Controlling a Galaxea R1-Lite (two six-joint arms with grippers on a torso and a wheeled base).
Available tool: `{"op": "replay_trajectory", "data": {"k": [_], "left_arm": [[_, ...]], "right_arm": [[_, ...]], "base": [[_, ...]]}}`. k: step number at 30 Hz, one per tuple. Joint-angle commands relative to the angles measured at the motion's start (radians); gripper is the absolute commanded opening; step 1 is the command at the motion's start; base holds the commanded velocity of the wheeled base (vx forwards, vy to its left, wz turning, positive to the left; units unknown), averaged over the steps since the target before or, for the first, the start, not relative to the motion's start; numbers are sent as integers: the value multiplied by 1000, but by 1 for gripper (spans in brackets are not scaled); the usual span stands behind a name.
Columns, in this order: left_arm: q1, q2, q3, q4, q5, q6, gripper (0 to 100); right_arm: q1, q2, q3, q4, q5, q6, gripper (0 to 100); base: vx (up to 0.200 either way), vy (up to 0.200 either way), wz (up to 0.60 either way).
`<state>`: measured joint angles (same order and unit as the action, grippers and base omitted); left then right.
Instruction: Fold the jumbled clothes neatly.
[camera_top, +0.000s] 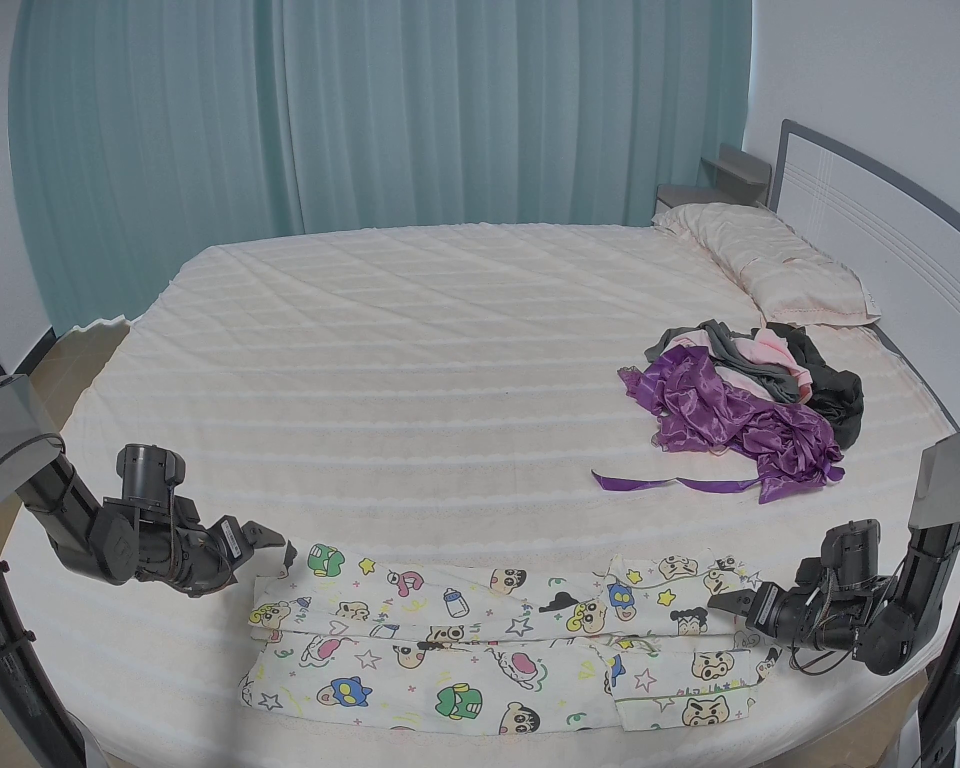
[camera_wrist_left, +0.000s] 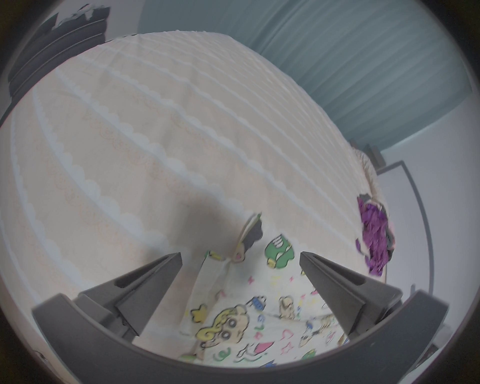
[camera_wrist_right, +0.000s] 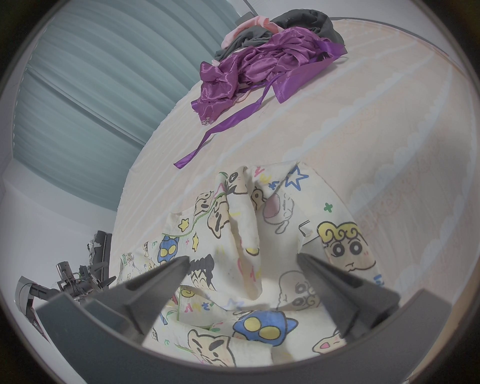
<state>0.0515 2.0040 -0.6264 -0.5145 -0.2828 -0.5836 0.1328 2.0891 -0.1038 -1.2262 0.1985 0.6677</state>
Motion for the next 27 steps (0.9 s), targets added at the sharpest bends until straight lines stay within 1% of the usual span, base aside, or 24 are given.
{"op": "replay_trajectory", "data": {"k": [1, 3, 9, 14, 22, 27], "left_arm": [[-2, -22, 33, 90, -6, 130, 100], [-2, -25, 48, 105, -19, 166, 100], [-22, -14, 79, 99, -26, 203, 100], [-27, -7, 76, 94, -27, 205, 100], [-65, 12, 77, 91, -26, 202, 100], [-65, 36, 73, 88, -15, 205, 100]], "right_arm": [[-2, -26, 4, -4, -2, -3, 100], [-2, -35, 4, -4, -2, -3, 100], [-1, -52, 10, -9, -2, -5, 100], [4, -52, 12, -12, -2, -5, 100], [8, -52, 12, -12, -2, -5, 100], [10, -50, 12, -13, -2, -5, 100]], "base": [[0, 0, 0], [0, 0, 0], [0, 0, 0], [0, 0, 0], [0, 0, 0], [0, 0, 0]]}}
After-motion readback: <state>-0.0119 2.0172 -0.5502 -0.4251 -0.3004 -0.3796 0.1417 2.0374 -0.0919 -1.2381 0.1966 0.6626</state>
